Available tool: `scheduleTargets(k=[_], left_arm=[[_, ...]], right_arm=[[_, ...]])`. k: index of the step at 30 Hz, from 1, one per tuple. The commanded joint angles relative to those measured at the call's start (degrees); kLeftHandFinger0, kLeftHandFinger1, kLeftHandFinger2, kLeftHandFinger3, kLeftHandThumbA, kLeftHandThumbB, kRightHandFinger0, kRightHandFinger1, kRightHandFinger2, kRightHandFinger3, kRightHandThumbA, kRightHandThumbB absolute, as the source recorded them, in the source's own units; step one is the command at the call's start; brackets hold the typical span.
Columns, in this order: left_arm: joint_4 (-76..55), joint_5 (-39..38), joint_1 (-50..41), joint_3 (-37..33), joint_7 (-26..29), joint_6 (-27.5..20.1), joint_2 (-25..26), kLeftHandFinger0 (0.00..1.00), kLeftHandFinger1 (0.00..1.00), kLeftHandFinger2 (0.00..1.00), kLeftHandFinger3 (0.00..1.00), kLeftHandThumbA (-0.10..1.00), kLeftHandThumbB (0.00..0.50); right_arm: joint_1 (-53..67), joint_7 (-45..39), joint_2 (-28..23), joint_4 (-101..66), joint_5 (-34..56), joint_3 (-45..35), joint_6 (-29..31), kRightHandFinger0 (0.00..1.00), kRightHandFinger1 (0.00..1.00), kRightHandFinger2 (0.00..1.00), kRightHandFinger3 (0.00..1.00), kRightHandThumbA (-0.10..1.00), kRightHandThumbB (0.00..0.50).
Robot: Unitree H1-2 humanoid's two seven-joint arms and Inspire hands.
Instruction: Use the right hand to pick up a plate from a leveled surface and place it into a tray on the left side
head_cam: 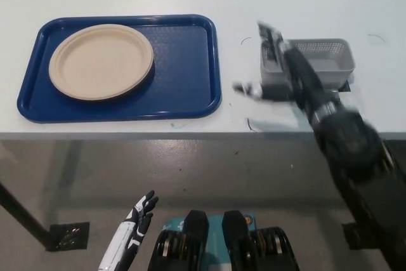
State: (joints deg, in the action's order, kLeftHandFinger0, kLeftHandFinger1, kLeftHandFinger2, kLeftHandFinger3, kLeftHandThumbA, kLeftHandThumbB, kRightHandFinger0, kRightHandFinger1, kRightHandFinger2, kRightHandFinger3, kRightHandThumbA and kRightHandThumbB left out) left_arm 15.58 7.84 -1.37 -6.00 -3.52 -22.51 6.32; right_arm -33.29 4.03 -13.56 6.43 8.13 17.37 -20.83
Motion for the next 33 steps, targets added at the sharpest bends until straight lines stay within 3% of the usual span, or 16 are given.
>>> scheduleTargets(k=[1, 5, 9, 11, 13, 14, 16, 18, 19, 24, 27, 28, 33], left_arm=[[-1.63, 0.77, 0.16, -0.82, -0.25, -1.49, -0.03, 1.00, 1.00, 1.00, 1.00, 1.00, 0.224], [-0.98, 0.88, 0.71, -0.69, 0.09, -1.75, -0.23, 1.00, 1.00, 1.00, 1.00, 1.00, 0.217], [-0.47, 1.10, 1.05, -0.70, 0.22, -2.02, -0.28, 1.00, 1.00, 1.00, 1.00, 1.00, 0.225], [-0.59, 1.00, 1.03, -0.70, 0.14, -2.14, -0.24, 1.00, 1.00, 1.00, 1.00, 1.00, 0.223], [0.08, 0.94, 1.53, -0.86, 0.20, -2.81, -0.60, 1.00, 1.00, 1.00, 1.00, 1.00, 0.201], [0.43, 1.07, 1.78, -0.78, 0.40, -3.22, -0.61, 1.00, 1.00, 1.00, 1.00, 1.00, 0.201], [0.27, 1.06, 1.71, -0.65, 0.50, -3.00, -0.64, 1.00, 1.00, 1.00, 1.00, 1.00, 0.204], [0.57, 1.08, 1.89, -0.56, 0.69, -3.29, -0.72, 1.00, 1.00, 1.00, 1.00, 1.00, 0.206], [0.45, 0.97, 1.76, -0.49, 0.70, -3.21, -0.77, 1.00, 1.00, 1.00, 1.00, 1.00, 0.211], [1.60, 0.73, 2.06, -0.36, 0.84, -4.32, -0.86, 1.00, 1.00, 1.00, 1.00, 1.00, 0.221], [1.78, 0.85, 2.14, -0.38, 0.87, -3.87, -0.97, 1.00, 1.00, 1.00, 1.00, 1.00, 0.215], [1.83, 0.93, 2.13, -0.30, 1.04, -3.61, -1.06, 1.00, 1.00, 1.00, 1.00, 1.00, 0.227], [2.10, 1.74, 1.88, 0.29, 2.20, -3.38, -1.10, 1.00, 1.00, 1.00, 1.00, 1.00, 0.231]], right_arm=[[31.20, -0.57, -16.43, -60.86, 12.51, -13.93, 35.76, 1.00, 1.00, 1.00, 1.00, 1.00, 0.490], [45.68, -2.59, -16.99, -60.86, 7.81, -10.82, 46.68, 1.00, 1.00, 1.00, 1.00, 1.00, 0.500], [50.30, -2.54, -9.49, -60.86, 5.21, -4.90, 45.22, 1.00, 1.00, 1.00, 1.00, 1.00, 0.500], [51.43, -3.88, -9.54, -60.86, 4.46, -4.48, 42.38, 1.00, 1.00, 1.00, 1.00, 1.00, 0.500], [51.88, -5.68, -9.93, -59.16, 5.79, -5.16, 38.99, 1.00, 1.00, 1.00, 1.00, 1.00, 0.468], [51.31, -7.62, -8.48, -51.18, 6.82, -4.63, 41.73, 1.00, 1.00, 1.00, 1.00, 1.00, 0.447], [51.36, -5.21, -5.13, -42.40, 2.37, -5.13, 40.13, 1.00, 1.00, 1.00, 1.00, 1.00, 0.484], [50.15, -4.93, -3.59, -35.08, 2.41, -5.37, 39.68, 1.00, 1.00, 1.00, 1.00, 1.00, 0.450], [48.61, -4.04, -2.83, -28.81, 0.39, -5.64, 40.60, 1.00, 1.00, 1.00, 1.00, 1.00, 0.366], [43.17, -3.66, 0.05, -9.22, 0.65, -6.14, 41.15, 1.00, 1.00, 1.00, 1.00, 1.00, 0.354], [41.43, -5.23, 1.57, -1.52, 3.29, -6.99, 42.12, 1.00, 1.00, 1.00, 1.00, 1.00, 0.265], [40.90, -5.63, 1.84, 0.46, 3.50, -7.23, 42.67, 1.00, 1.00, 1.00, 1.00, 1.00, 0.256], [38.97, -7.04, 2.61, 5.22, 3.74, -7.95, 42.90, 1.00, 1.00, 1.00, 1.00, 1.00, 0.267]])
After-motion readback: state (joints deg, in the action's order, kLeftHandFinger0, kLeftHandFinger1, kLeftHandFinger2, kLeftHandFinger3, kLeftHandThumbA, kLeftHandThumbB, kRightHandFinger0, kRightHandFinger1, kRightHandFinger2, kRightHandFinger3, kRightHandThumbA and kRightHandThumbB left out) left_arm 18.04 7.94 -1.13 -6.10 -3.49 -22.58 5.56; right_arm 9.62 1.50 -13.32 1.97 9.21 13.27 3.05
